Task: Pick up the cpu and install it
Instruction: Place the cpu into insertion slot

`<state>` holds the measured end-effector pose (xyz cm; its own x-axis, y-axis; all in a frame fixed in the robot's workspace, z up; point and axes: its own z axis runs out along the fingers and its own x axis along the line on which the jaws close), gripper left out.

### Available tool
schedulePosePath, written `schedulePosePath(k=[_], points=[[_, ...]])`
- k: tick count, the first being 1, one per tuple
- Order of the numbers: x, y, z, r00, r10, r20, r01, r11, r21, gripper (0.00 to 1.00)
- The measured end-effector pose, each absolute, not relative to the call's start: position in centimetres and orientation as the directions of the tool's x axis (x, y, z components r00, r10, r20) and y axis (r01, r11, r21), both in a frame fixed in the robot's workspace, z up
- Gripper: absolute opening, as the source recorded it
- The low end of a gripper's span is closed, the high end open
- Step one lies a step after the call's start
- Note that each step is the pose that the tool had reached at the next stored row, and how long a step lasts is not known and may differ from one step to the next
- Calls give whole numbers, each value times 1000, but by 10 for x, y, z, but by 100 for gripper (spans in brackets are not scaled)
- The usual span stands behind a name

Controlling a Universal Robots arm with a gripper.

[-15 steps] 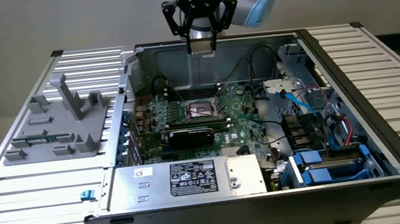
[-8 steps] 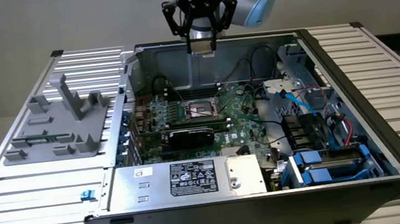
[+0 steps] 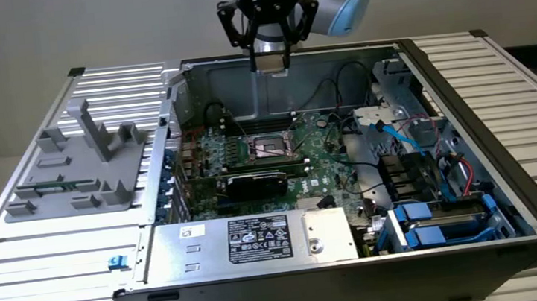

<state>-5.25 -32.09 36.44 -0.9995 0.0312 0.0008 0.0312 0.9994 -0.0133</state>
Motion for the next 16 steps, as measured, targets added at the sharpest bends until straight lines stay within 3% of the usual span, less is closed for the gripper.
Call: schedulePosePath(k=[16], points=[[-53, -321, 363, -957, 291, 1, 291, 957, -13, 56]])
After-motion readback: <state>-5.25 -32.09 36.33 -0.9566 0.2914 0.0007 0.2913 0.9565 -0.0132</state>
